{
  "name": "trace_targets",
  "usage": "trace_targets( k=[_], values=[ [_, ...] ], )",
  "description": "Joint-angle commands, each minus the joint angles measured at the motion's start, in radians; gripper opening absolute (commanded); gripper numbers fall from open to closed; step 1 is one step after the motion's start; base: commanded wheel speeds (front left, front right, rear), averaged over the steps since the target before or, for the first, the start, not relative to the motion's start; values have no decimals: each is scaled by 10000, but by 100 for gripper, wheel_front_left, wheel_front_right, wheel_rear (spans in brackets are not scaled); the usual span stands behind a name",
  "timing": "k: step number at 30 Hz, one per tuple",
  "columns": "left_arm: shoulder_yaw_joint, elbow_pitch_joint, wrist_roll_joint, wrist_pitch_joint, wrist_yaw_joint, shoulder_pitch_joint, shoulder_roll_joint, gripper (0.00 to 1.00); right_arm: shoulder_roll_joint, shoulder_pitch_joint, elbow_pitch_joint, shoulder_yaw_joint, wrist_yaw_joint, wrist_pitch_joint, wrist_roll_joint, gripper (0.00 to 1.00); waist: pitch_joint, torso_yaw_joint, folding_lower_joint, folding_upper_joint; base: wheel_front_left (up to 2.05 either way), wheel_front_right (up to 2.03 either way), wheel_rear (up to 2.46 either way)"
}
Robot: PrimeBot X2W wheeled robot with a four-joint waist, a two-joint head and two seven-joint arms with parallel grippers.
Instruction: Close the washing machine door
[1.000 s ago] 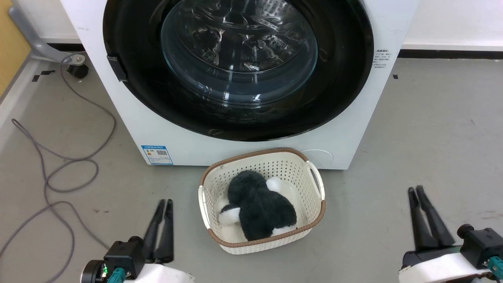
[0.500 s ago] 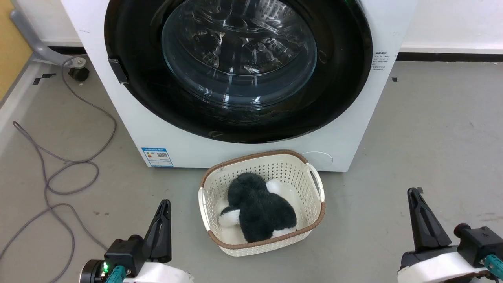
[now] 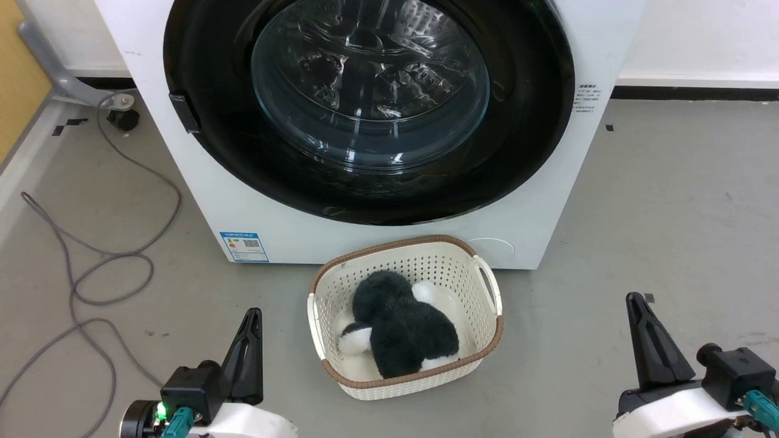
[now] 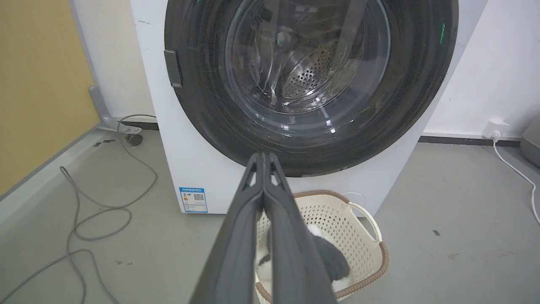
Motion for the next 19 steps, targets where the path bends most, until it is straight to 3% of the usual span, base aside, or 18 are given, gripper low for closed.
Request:
trace_targets(
  k=[1, 19],
  values=[
    [48, -54, 82, 71, -1, -56, 2, 0, 44, -28, -83, 14, -2, 60, -119, 0, -11, -1, 1, -1, 0, 0, 0],
    [168, -189, 302, 439, -1, -93, 3, 0, 77, -44, -172, 74, -3, 397, -338, 0, -139, -10, 1, -1, 0, 0, 0]
  ],
)
